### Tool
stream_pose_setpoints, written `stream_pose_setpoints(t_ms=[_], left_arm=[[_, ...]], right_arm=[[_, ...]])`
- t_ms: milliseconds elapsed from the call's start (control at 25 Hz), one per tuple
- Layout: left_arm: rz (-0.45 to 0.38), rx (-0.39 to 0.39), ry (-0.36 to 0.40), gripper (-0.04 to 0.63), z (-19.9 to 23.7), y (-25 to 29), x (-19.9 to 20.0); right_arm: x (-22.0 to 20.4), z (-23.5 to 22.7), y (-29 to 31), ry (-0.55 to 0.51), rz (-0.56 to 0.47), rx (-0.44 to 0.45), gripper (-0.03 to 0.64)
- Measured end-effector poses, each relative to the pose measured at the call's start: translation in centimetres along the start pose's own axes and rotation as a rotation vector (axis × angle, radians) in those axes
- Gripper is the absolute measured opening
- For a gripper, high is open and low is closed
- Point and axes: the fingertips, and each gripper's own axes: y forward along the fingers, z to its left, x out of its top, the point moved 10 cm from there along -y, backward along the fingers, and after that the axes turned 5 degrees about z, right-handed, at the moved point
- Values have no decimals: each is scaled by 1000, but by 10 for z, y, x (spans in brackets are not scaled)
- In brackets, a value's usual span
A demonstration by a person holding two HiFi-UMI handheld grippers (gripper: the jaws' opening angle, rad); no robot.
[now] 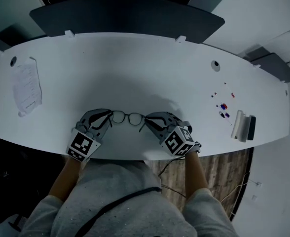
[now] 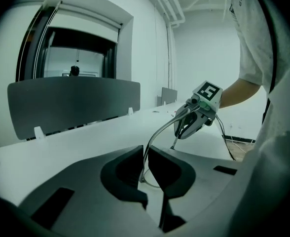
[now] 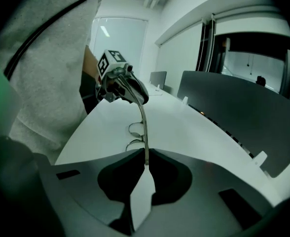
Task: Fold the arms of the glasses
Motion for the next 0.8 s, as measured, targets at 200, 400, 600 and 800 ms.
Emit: stream_pose_setpoints(t_ms=[200, 400, 600, 800], left_arm=[[-7, 64, -28, 31, 1, -1, -2], [-30, 102, -58, 28, 8, -6, -6], [-45, 100, -48, 28, 18, -9, -13], [-27, 77, -45, 28, 25, -13, -22]], right_arm=[[-5, -7, 1, 271, -172, -104, 38], [8, 2, 2, 373, -282, -297, 38], [21, 5, 18, 389, -250, -387, 38], [37, 8, 35, 213, -69, -424, 36]])
